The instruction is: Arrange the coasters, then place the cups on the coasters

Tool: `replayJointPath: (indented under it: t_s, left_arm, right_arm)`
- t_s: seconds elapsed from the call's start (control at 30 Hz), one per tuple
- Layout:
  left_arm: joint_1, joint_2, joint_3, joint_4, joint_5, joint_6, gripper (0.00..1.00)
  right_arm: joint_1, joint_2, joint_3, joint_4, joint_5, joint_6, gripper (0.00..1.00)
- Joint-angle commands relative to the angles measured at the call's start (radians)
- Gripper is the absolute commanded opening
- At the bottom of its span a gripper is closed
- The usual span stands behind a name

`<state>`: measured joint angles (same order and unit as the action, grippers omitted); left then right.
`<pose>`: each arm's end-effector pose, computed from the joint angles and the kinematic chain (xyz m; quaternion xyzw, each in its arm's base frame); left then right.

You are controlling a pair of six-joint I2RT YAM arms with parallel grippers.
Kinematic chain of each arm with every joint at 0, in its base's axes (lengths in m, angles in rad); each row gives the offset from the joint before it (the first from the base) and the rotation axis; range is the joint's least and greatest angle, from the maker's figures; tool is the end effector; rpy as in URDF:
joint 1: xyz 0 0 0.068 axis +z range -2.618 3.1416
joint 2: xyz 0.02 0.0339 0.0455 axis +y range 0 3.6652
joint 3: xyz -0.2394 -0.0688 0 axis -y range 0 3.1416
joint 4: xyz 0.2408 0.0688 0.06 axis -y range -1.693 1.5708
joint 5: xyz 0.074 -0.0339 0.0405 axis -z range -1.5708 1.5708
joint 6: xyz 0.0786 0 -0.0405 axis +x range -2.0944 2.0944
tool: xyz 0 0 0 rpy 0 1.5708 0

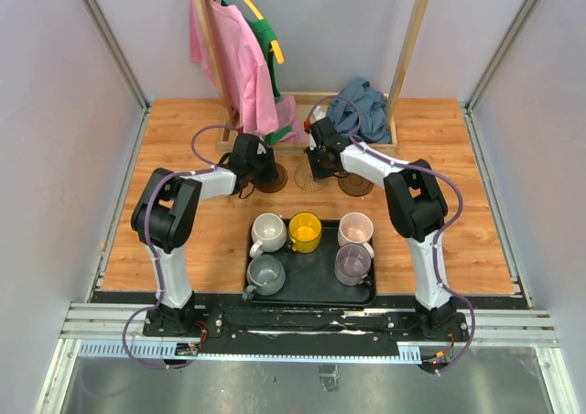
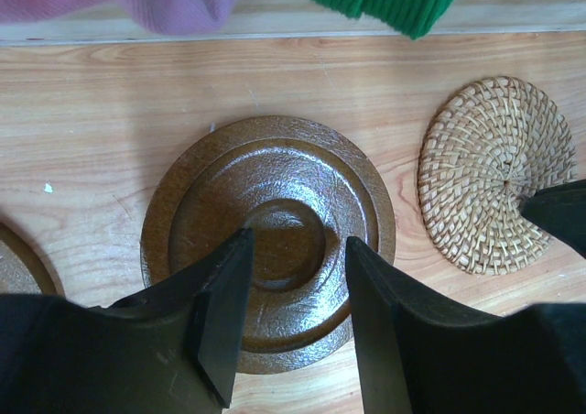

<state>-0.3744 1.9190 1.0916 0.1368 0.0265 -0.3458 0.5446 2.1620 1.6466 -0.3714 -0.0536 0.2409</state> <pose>0.3961 -0.1579 0.1047 0.0186 0.9045 -0.1613 0.3944 0.4160 0.2569 0.1276 -0.1513 0.9296 0.1516 0.3001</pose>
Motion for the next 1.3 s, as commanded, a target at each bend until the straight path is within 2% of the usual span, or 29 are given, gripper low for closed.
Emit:
replayJointPath:
  t_s: [0.0, 0.3, 0.53, 0.87, 1.07, 1.27]
  left_arm:
    - [0.011, -0.018, -0.029, -0.069, -0.014, -0.001, 0.5]
    - [0.011, -0.025, -0.022, -0.066, 0.003, -0.007, 0.51]
    - [0.011, -0.018, -0.002, -0.053, 0.029, -0.012, 0.55]
    - [0.009, -0.058, 0.026, -0.032, 0.074, -0.002, 0.57]
    - [0.01, -0.12, 0.043, -0.025, 0.108, 0.002, 0.57]
    - [0.01, -0.189, 0.03, -0.031, 0.118, -0.001, 0.6]
  right_arm:
    - [0.026, 0.001, -0.02, 0.0, 0.003, -0.005, 0.07]
    - [0.029, -0.04, -0.081, 0.003, 0.029, 0.004, 0.07]
    - [0.035, -0.045, -0.088, -0.007, 0.037, 0.002, 0.07]
    - [0.035, -0.044, -0.001, -0.023, 0.053, -0.03, 0.07]
    - [0.036, -0.113, 0.022, -0.021, 0.068, -0.039, 0.09]
    - [0.039, -0.235, -0.032, -0.009, 0.103, -0.04, 0.13]
